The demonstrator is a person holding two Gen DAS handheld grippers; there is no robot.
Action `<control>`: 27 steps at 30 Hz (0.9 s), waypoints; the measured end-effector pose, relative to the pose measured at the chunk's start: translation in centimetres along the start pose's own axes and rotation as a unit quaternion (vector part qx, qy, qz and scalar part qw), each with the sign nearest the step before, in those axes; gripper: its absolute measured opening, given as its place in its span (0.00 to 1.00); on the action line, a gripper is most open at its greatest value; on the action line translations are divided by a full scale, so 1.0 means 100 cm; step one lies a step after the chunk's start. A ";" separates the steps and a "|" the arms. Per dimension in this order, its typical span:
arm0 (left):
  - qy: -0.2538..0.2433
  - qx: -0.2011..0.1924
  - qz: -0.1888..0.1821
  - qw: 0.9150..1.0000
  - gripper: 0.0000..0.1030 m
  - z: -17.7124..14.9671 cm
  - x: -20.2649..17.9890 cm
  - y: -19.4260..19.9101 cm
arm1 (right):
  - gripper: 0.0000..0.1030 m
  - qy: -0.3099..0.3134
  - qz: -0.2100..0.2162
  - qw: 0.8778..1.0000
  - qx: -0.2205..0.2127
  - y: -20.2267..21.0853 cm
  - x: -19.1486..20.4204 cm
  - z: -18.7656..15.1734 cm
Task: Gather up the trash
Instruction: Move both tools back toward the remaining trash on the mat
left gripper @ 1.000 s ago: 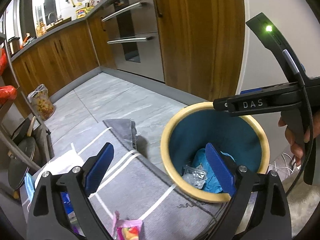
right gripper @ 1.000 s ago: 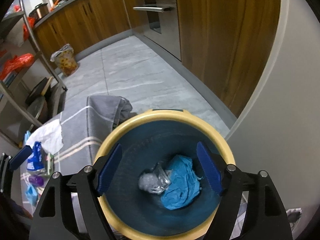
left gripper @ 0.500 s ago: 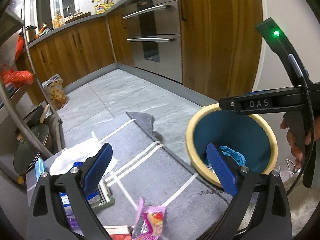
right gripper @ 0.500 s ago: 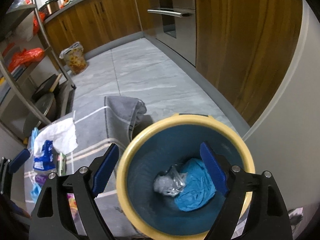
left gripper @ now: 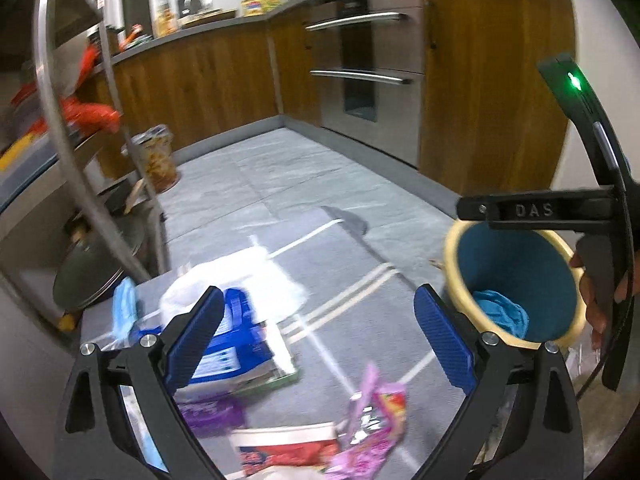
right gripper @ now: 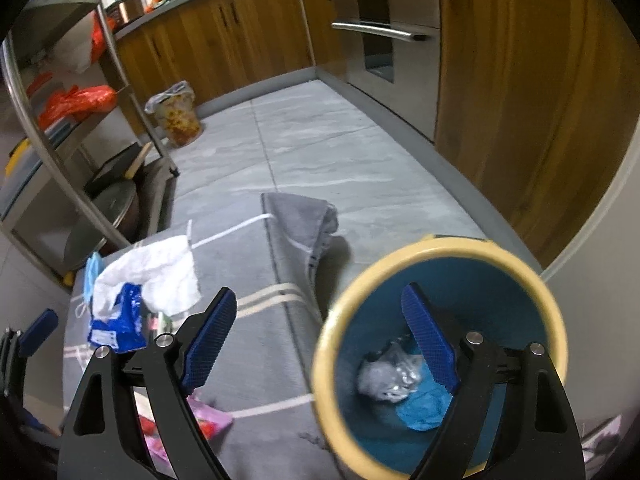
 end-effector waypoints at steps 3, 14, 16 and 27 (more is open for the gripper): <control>0.028 0.002 0.026 0.999 0.91 -0.005 0.029 0.003 | 0.83 -0.009 0.018 1.000 0.001 -0.006 0.016 0.001; 0.106 0.025 0.114 0.987 0.92 -0.034 0.119 0.011 | 0.84 0.014 0.059 0.998 0.022 -0.033 0.089 -0.012; 0.121 0.031 0.127 0.984 0.92 -0.041 0.135 0.013 | 0.84 0.023 0.066 0.997 0.025 -0.038 0.103 -0.014; 0.191 0.042 0.192 0.962 0.92 -0.061 0.212 0.012 | 0.84 0.070 0.097 0.992 0.039 -0.066 0.167 -0.023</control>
Point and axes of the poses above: each gripper's, at about its wrist camera, not at the fingertips, and y roughly against the way its jaws point, x to its left, z to its top, the point moved 1 cm from there along -y, roughly the way its jaws point, and after that the axes turned 10 degrees about -x, right-handed, at the moved point
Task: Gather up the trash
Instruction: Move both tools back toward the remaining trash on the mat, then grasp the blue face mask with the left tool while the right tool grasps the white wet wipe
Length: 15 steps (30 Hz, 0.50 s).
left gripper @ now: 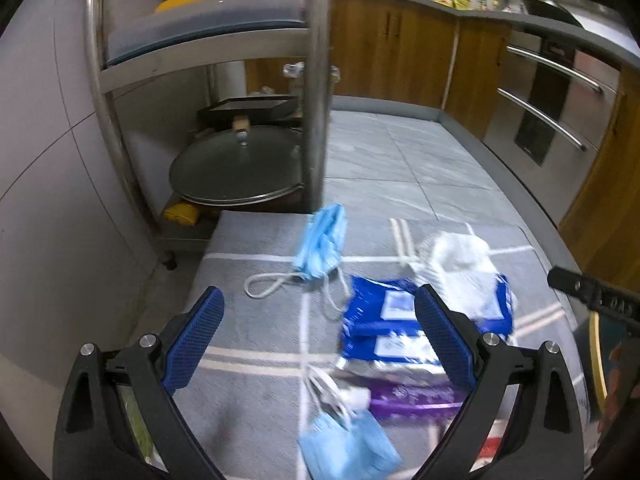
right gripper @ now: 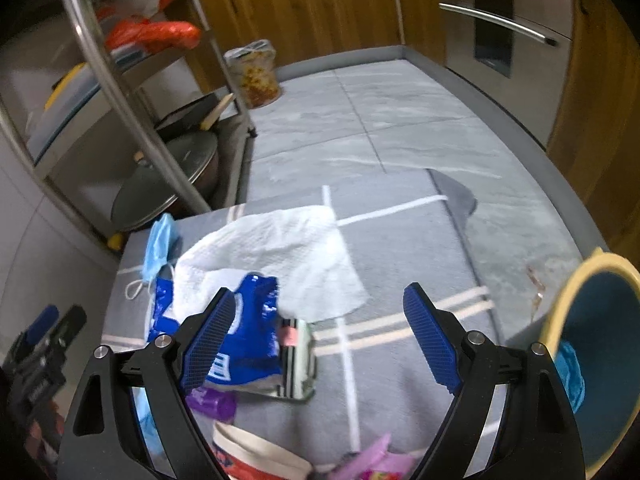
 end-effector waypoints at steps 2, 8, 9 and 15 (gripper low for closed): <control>0.004 0.000 0.001 1.000 0.92 0.004 0.005 -0.007 | 0.84 0.007 0.004 1.000 0.001 -0.006 0.005 0.000; 0.010 0.015 0.018 1.000 0.92 0.010 0.023 -0.042 | 0.84 0.029 0.011 1.000 0.005 -0.027 0.014 0.005; 0.008 0.018 0.020 1.000 0.92 0.010 0.024 -0.046 | 0.84 0.034 0.009 0.999 0.005 -0.032 0.015 0.007; -0.032 0.033 0.017 0.999 0.91 0.012 0.017 -0.082 | 0.83 0.046 -0.008 0.999 0.010 -0.057 0.003 0.024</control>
Point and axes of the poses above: each gripper's, at about its wrist camera, not at the fingertips, and y roughly against the way its jaws point, x to its left, z to its top, the point moved 1 cm from there along -y, roughly the way its jaws point, and after that the axes turned 10 degrees about -x, right-handed, at the moved point
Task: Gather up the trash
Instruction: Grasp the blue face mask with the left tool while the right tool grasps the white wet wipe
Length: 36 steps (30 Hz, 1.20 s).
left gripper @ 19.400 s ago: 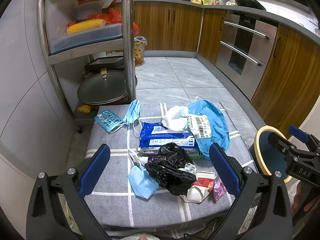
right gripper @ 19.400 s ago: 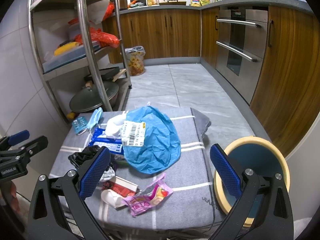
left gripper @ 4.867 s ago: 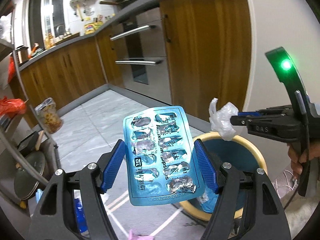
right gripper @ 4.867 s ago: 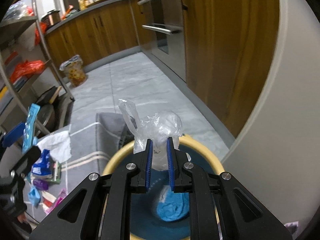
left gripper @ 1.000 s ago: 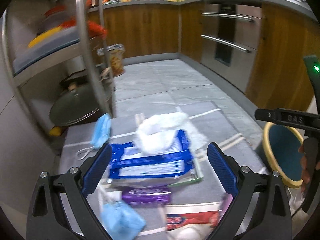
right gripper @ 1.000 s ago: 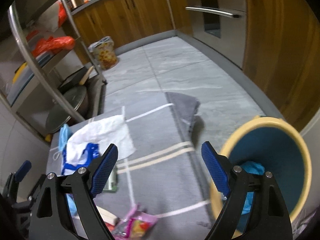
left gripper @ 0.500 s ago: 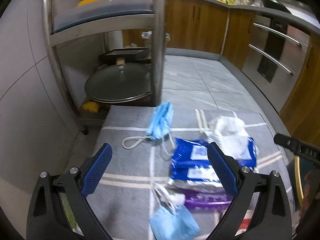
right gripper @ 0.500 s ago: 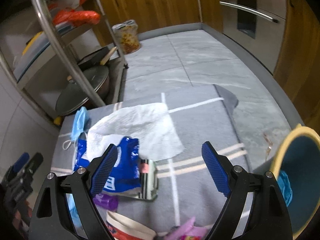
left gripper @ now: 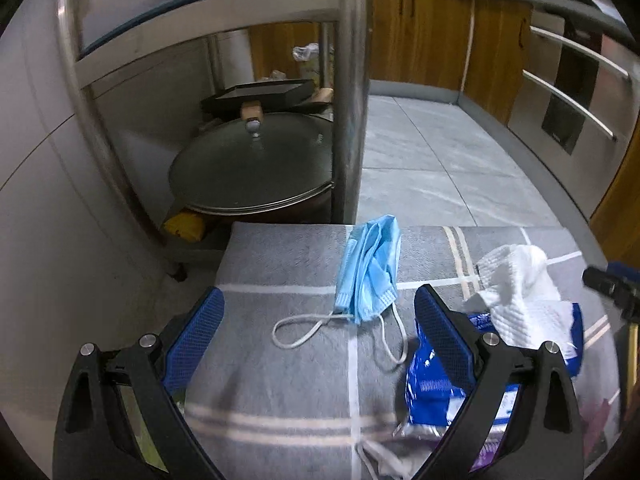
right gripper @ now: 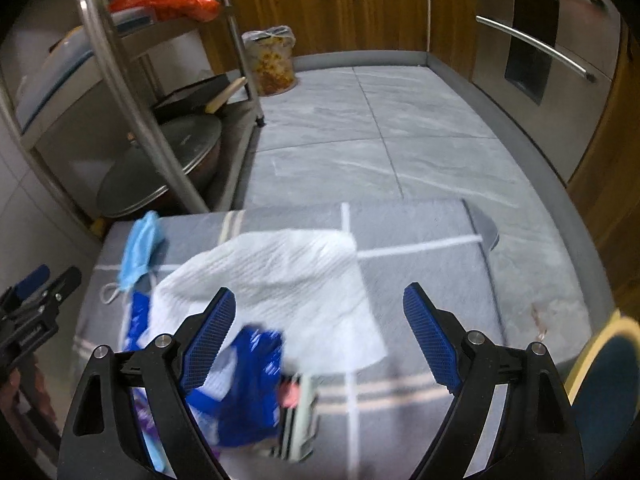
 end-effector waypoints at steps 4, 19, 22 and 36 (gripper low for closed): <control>-0.023 0.010 -0.004 1.000 0.90 -0.001 -0.012 -0.019 | 0.79 -0.025 -0.012 1.000 0.011 -0.016 -0.022 -0.001; 0.002 0.062 -0.021 0.998 0.57 -0.012 -0.017 -0.067 | 0.45 -0.016 0.008 0.996 0.087 -0.059 -0.028 -0.025; -0.004 0.066 -0.027 0.997 0.51 -0.015 -0.018 -0.068 | 0.42 -0.006 0.010 0.996 0.090 -0.061 -0.022 -0.027; -0.023 0.083 -0.046 0.995 0.11 -0.014 -0.029 -0.071 | 0.03 0.027 0.035 0.995 0.090 -0.058 -0.011 -0.034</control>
Point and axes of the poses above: each gripper's, at about its wrist camera, not at the fingertips, and y roughly against the way its jaws point, x to its left, z to its top, the point moved 1 cm from there along -y, roughly the way its jaws point, and after that the axes turned 10 degrees about -x, right-handed, at the moved point
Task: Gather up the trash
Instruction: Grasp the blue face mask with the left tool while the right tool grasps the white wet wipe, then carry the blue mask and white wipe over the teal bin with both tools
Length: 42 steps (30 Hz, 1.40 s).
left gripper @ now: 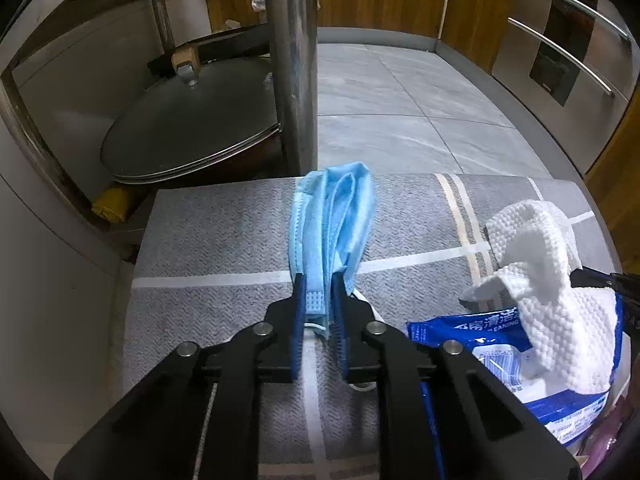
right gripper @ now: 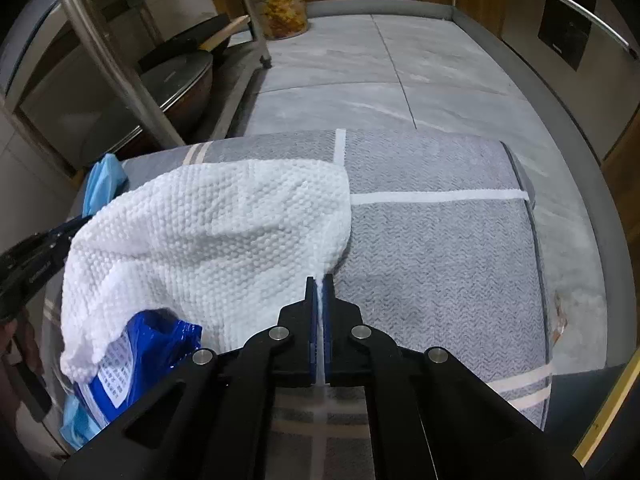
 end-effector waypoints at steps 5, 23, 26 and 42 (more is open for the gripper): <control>-0.001 -0.017 0.000 1.000 0.10 0.003 -0.005 0.012 | 0.03 -0.009 0.010 0.999 -0.029 0.024 -0.001 0.007; -0.032 -0.106 -0.058 0.992 0.10 0.019 -0.073 0.116 | 0.03 -0.011 0.007 0.990 -0.137 0.144 -0.014 0.032; -0.048 -0.117 -0.063 0.990 0.10 0.019 -0.087 0.132 | 0.03 -0.016 0.005 0.988 -0.151 0.161 -0.018 0.032; -0.081 -0.130 -0.092 0.984 0.10 0.006 -0.122 0.192 | 0.03 -0.023 -0.008 0.981 -0.193 0.229 -0.038 0.019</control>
Point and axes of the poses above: each gripper's, at about its wrist camera, not at the fingertips, and y roughly against the way its jaws point, x to its left, z to its top, the point moved 1 cm from there along -y, roughly the way its jaws point, and after that the axes turned 10 degrees about -x, right-handed, at the moved point
